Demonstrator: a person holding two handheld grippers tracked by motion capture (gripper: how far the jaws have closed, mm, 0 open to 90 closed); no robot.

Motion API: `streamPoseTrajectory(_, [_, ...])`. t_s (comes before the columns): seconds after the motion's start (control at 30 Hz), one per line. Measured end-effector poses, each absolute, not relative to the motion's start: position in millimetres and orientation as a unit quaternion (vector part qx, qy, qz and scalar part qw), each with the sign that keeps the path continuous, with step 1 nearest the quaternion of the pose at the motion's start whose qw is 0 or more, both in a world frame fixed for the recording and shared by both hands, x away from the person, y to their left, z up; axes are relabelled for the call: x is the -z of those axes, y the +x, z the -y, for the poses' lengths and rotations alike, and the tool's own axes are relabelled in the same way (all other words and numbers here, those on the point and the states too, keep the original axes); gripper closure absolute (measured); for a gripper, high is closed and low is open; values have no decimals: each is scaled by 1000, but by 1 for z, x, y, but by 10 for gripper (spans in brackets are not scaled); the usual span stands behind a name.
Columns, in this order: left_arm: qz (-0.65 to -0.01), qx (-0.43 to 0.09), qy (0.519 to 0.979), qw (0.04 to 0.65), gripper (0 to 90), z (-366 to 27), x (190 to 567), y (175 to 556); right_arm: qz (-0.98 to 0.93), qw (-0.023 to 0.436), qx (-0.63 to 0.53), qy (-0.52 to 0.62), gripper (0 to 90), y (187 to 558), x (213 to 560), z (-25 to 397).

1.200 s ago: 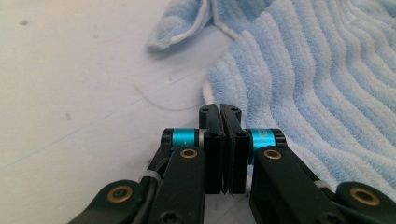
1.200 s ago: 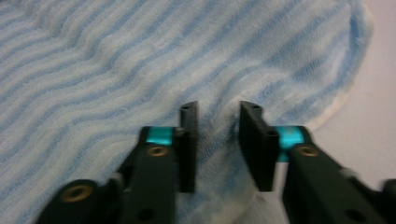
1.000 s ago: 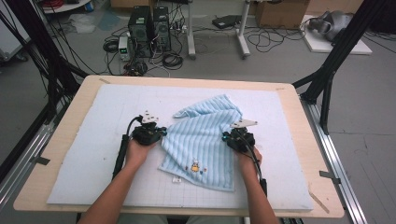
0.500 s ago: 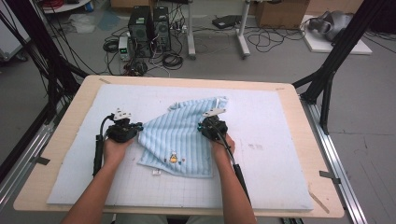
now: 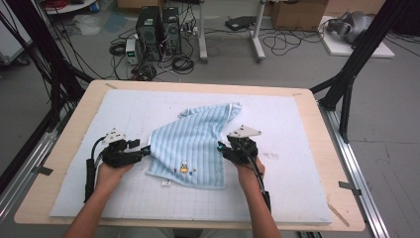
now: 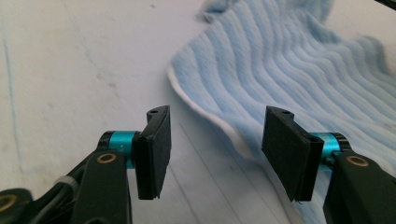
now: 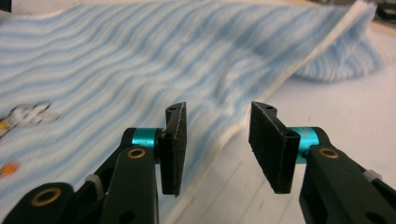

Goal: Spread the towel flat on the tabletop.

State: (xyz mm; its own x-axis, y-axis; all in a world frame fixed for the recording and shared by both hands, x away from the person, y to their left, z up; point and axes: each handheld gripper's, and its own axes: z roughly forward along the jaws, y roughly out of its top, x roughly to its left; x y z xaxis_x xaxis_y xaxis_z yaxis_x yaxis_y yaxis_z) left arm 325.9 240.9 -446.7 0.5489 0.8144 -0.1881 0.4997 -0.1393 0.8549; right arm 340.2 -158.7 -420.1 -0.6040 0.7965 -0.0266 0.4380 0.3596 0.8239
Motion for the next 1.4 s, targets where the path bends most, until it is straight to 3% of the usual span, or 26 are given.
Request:
streamPoseTrajectory(0.3, [-409,-140,780,452,549,-223,451,290,-818,180,-397,376,548,288,439,151])
streamPoseTrajectory(0.4, [-400,-157,800,419,617,-211,451,285,-834,170,-370,372,569,279,448,144])
streamPoseTrajectory(0.53, [-387,-167,807,413,860,-203,451,278,-822,165,-382,388,689,276,449,148])
streamPoseTrajectory(0.63, [-394,-154,803,420,876,-205,451,273,-825,160,-381,386,844,275,448,154])
streamPoseTrajectory(0.67, [-392,-149,804,422,877,-207,451,270,-829,164,-376,381,858,273,447,155])
streamPoseTrajectory(1.4, [-337,-78,796,497,871,-200,463,179,-842,179,-355,365,859,196,444,192])
